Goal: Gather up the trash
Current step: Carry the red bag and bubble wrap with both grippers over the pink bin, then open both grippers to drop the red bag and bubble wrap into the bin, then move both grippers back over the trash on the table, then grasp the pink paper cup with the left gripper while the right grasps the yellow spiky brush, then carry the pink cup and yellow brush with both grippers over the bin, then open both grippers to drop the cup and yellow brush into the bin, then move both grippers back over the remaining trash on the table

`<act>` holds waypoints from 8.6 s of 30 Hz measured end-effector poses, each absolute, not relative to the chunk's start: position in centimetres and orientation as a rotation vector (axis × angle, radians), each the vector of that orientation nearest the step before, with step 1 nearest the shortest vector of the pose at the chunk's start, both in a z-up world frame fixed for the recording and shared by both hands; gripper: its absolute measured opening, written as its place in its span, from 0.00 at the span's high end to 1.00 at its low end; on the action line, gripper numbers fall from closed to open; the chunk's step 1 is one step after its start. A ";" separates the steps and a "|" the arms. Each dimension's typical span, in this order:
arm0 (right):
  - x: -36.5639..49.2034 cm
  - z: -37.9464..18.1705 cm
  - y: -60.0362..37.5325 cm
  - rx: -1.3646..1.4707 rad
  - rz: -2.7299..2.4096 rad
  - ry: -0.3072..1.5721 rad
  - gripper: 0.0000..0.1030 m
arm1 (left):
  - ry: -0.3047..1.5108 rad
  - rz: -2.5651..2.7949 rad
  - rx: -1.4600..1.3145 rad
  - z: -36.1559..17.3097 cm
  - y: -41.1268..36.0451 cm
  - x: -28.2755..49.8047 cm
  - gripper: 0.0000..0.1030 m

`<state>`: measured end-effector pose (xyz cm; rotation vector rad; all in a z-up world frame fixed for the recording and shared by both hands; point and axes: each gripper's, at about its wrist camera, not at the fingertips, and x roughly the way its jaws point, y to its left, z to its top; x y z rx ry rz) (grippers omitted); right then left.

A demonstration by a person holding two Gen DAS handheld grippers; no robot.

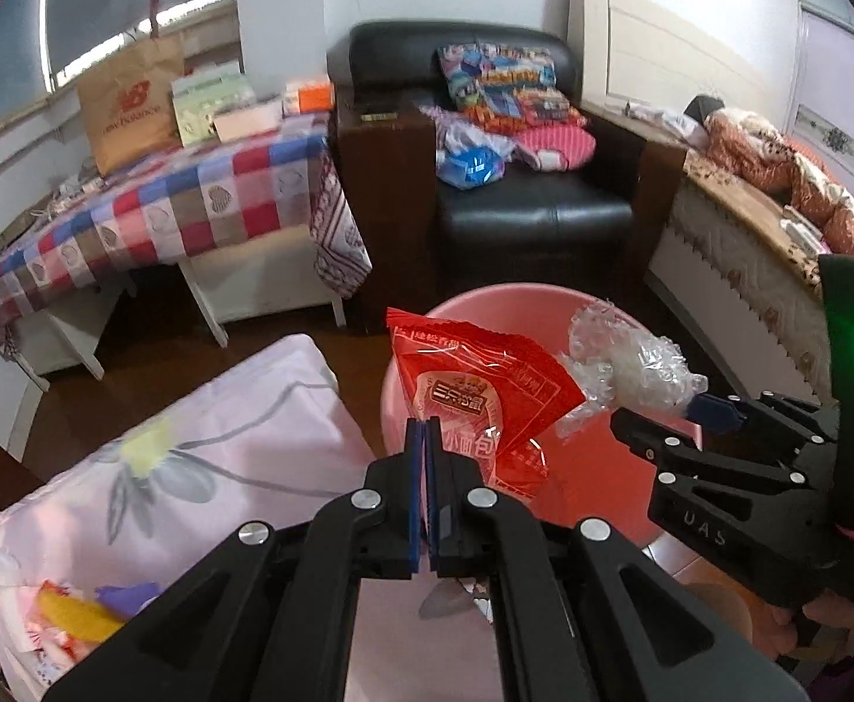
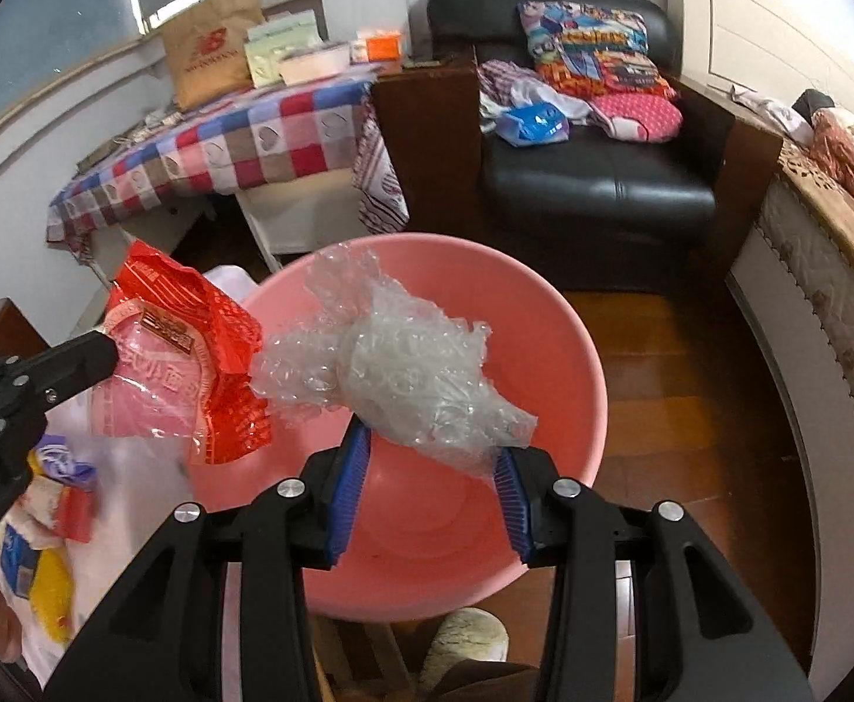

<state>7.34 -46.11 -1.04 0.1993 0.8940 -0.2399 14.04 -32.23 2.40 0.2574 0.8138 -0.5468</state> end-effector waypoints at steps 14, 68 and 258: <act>9.6 -3.9 -47.3 0.155 -0.293 0.994 0.59 | 0.953 -0.572 0.271 -2.1 -35.1 17.5 0.99; 4.0 3.8 -38.3 0.170 -0.048 0.802 0.53 | 0.794 -0.476 0.132 6.0 -19.5 10.8 0.80; 2.0 2.4 -36.6 0.236 -0.039 0.740 0.74 | 0.744 -0.532 0.014 4.5 -20.5 7.7 0.79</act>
